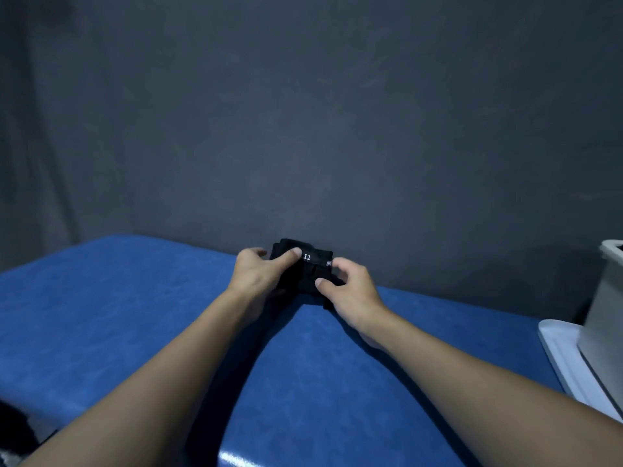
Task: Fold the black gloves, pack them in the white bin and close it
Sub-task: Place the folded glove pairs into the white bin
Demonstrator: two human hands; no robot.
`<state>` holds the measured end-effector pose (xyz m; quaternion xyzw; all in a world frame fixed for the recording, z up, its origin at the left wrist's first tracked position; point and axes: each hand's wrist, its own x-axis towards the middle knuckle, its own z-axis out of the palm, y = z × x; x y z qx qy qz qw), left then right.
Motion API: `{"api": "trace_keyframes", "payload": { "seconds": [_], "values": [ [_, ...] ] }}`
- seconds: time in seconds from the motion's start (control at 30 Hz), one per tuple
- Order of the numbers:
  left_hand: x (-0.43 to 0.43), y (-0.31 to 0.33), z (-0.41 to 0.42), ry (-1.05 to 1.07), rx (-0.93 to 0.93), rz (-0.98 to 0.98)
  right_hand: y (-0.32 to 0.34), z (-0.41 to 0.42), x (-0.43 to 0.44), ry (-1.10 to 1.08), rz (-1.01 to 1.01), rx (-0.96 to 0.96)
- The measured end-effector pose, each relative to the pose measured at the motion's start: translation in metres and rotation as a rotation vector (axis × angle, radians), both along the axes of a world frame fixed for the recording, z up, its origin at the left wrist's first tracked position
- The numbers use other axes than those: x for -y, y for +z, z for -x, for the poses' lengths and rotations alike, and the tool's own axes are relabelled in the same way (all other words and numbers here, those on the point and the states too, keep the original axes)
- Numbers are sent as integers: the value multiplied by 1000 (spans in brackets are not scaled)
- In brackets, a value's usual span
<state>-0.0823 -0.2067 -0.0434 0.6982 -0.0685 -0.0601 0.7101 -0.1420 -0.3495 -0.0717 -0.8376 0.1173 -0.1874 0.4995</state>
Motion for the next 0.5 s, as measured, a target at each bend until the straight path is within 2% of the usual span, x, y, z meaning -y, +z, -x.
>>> {"api": "trace_keyframes", "payload": {
  "seconds": [0.07,0.17,0.27,0.37,0.5],
  "values": [
    [2,9,6,-112,-85,139,8,9,1,18,-36,55],
    [7,24,15,-204,-92,247,25,25,8,34,-63,118],
    [18,41,25,-257,-37,287,48,45,19,40,-61,161],
    [33,63,43,-224,43,315,75,68,30,22,-58,198],
    [48,98,72,-236,140,453,108,96,48,-76,-175,176]
  ]
}}
